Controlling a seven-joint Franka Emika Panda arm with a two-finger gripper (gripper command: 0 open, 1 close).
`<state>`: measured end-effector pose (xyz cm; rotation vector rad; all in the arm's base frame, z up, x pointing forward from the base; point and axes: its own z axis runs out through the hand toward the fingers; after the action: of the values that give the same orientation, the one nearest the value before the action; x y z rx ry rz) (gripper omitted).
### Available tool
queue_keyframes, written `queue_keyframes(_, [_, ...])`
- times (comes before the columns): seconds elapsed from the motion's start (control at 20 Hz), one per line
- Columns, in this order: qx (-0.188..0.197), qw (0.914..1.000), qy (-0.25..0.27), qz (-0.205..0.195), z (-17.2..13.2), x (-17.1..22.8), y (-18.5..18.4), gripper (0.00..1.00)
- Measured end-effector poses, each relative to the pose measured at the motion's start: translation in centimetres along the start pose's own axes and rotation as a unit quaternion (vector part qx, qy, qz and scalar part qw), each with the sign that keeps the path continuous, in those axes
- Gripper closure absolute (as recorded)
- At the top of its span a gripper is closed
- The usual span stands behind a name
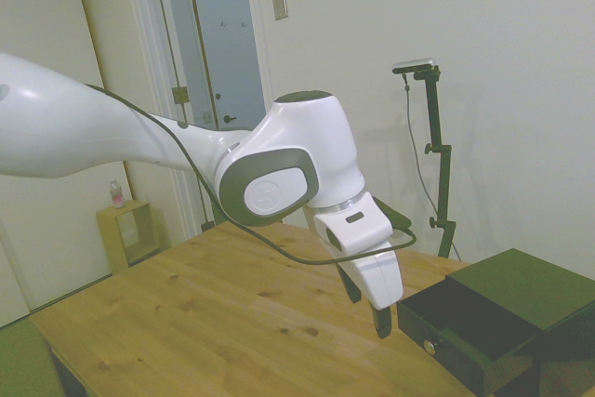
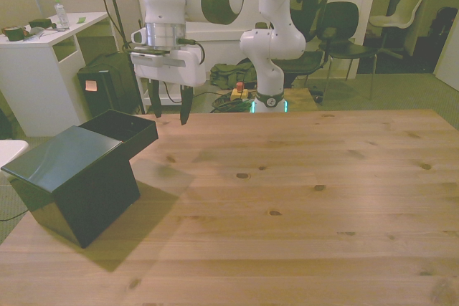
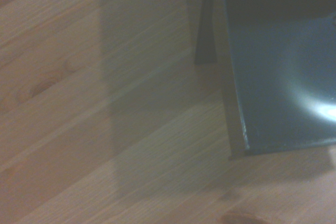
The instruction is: Close the top drawer
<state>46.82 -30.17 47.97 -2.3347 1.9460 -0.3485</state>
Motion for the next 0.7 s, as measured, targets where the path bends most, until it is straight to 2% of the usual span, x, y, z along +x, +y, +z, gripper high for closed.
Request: queue_keyframes(0.7, [-0.006,1.0,-0.004,0.005,1.4,0.8,-0.9,1.0])
